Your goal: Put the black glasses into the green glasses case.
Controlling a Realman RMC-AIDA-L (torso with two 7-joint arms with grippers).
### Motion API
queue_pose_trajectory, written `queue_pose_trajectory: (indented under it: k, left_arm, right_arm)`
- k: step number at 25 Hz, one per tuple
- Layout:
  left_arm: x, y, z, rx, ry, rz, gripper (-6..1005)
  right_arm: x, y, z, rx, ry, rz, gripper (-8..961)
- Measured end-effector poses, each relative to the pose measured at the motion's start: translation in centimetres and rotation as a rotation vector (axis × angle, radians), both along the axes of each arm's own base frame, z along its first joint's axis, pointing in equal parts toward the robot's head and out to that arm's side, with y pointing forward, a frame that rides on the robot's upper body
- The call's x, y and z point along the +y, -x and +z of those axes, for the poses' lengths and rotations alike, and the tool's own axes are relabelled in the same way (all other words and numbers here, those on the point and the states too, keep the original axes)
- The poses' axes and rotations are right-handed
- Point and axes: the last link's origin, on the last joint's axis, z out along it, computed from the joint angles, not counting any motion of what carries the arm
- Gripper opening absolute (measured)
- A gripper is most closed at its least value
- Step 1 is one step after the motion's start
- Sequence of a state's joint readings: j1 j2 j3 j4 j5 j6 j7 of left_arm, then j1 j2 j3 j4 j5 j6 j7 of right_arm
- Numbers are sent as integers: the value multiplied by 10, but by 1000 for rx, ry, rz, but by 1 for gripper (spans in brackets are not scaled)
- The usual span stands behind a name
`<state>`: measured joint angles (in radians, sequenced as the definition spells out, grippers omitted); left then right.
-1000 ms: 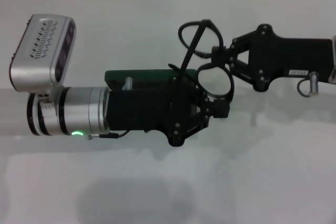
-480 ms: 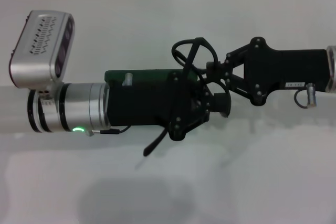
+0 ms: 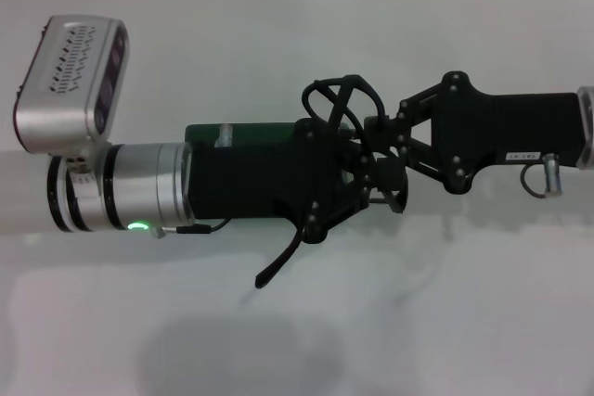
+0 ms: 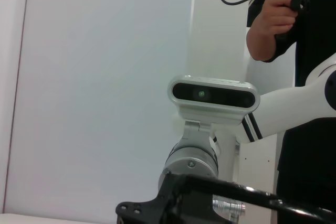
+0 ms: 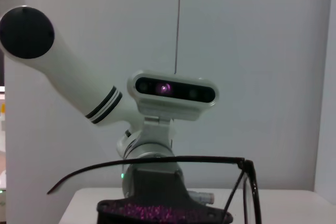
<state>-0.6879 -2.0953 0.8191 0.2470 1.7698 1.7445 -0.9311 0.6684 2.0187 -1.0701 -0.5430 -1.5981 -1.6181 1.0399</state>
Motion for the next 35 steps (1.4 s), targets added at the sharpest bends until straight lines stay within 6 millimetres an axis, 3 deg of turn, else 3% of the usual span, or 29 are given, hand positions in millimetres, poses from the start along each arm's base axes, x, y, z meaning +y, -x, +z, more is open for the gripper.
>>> queue_pose_trajectory:
  k: [6, 13, 24, 29, 35]
  left_arm:
    - [-1, 4, 0, 5, -4, 15, 12]
    - [-5, 13, 0, 18, -6, 40, 13]
    - [-8, 17, 1, 23, 5, 53, 15]
    - [-9, 14, 6, 2, 8, 30, 17]
    - [-4, 7, 11, -9, -20, -21, 18]
  right_arm:
    - [5, -2, 6, 23, -39, -28, 41]
    - [13, -14, 29, 97, -140, -110, 41]
    - [10, -66, 79, 101, -319, -248, 41]
    - [6, -80, 72, 31, -332, -266, 41]
    - [3, -79, 48, -33, -276, -249, 41]
